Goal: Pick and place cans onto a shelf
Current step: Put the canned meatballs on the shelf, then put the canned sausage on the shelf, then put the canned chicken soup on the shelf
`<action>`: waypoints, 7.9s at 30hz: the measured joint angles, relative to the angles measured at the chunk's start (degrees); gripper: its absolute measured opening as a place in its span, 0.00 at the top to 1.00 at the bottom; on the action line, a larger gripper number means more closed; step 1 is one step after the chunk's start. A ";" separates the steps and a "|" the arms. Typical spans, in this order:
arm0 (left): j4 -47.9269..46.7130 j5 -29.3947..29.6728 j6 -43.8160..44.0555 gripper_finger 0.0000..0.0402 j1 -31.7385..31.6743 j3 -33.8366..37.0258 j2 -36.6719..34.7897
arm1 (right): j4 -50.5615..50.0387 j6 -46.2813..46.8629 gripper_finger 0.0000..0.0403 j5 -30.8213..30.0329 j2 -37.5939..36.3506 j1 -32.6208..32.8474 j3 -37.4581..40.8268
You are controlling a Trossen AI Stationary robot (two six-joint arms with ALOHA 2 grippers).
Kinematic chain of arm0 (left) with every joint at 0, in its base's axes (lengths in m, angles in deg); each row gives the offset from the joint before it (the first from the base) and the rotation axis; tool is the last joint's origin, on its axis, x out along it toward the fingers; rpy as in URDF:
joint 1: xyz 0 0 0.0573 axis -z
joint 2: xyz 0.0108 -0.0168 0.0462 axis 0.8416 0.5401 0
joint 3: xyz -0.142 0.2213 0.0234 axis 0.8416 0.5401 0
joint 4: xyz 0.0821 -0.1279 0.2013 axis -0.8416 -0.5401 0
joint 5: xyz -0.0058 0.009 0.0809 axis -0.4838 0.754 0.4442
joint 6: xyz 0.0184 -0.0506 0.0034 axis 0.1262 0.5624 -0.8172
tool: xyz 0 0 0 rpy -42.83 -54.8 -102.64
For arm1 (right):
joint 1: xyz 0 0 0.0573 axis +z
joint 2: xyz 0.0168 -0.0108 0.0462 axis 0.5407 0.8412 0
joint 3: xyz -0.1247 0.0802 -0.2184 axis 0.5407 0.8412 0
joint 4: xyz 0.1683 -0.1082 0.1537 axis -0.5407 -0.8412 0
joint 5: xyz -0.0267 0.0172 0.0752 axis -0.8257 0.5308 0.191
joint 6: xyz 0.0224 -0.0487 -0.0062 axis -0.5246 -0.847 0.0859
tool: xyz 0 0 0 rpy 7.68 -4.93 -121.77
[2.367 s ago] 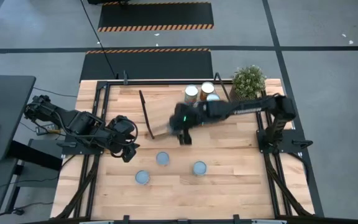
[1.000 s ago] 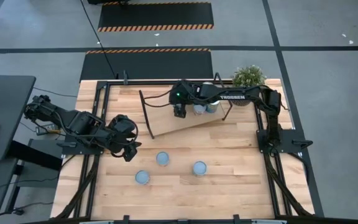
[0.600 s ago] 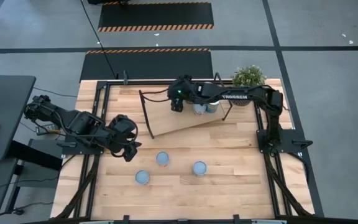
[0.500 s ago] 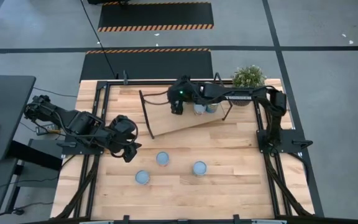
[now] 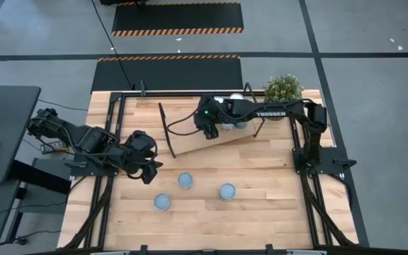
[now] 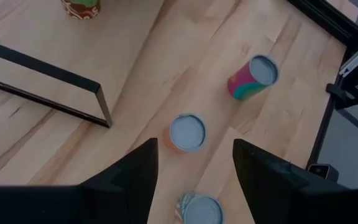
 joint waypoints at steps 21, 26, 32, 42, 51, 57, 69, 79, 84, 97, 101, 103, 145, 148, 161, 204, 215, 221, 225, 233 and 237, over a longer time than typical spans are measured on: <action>0.22 0.34 -0.08 0.47 0.02 0.00 0.00 | 8.93 1.68 0.07 -6.80 1.62 -3.68 1.17; 0.30 0.29 0.04 0.47 0.01 -0.01 0.00 | 3.15 5.91 0.07 -4.92 0.47 0.50 -4.35; 0.95 -0.81 0.07 0.47 0.04 1.28 1.88 | -7.51 22.48 0.07 5.07 0.22 6.31 -8.87; 6.05 -5.90 0.59 0.47 4.04 6.57 9.20 | -16.86 34.10 0.07 9.53 0.26 16.25 -6.67; 15.51 -7.84 7.30 0.52 10.94 16.62 11.60 | -9.97 38.64 0.07 12.98 0.31 21.17 -0.57; 28.58 -9.64 9.04 0.59 8.66 26.08 10.51 | 2.76 36.61 0.07 14.56 -0.01 23.89 2.88; 32.16 -5.88 10.59 0.67 -0.38 30.69 13.08 | 11.50 42.18 0.07 11.44 -0.07 22.95 9.62; 45.81 -7.72 11.62 0.67 -4.52 30.58 21.14 | 7.72 42.82 0.07 10.03 -0.07 22.79 11.78; 52.10 -6.88 11.58 0.67 -4.66 30.58 22.56 | 0.35 43.44 0.06 12.55 -0.07 23.03 11.81; 47.91 -8.25 7.97 0.67 -1.07 29.66 16.68 | 3.47 37.06 0.05 12.51 -0.04 25.05 11.79; 46.07 -8.32 8.88 0.67 0.56 29.64 12.51 | 2.34 37.14 0.03 11.93 0.00 25.07 11.78; 45.06 -8.66 9.10 0.67 1.07 29.62 10.15 | 2.82 36.63 0.02 11.95 0.00 25.17 11.78; 44.86 -1.57 7.05 0.67 1.09 29.64 -18.01 | 4.56 31.93 0.23 9.78 10.54 24.42 3.70; 44.84 -1.54 7.04 0.67 1.09 29.64 -18.01 | 0.72 31.29 0.26 9.70 7.73 22.78 2.61; 44.41 -1.03 6.88 0.67 1.09 29.64 -18.01 | -3.42 31.67 0.23 9.38 -3.13 8.23 2.28; 44.06 -0.54 6.00 0.67 1.14 29.64 -18.01 | -9.43 17.03 0.07 -5.92 -4.46 1.06 6.91; 37.16 -12.01 14.22 0.67 8.11 29.64 -17.97 | -8.14 27.85 0.07 0.81 -10.65 7.10 6.91; 20.15 -12.08 24.04 0.67 12.98 29.64 -15.82 | -5.61 32.81 0.07 2.60 -12.33 12.49 6.91; 18.01 -15.94 25.63 0.67 16.81 29.65 -9.92 | -5.77 35.62 0.07 2.60 -12.33 15.84 6.91; 23.36 -26.45 25.83 0.44 20.36 29.64 4.59 | -8.91 39.54 0.07 7.72 -12.33 20.46 6.91; 23.38 -28.73 26.04 0.30 21.05 29.66 8.11 | -11.99 42.35 0.07 14.39 -12.33 22.84 6.91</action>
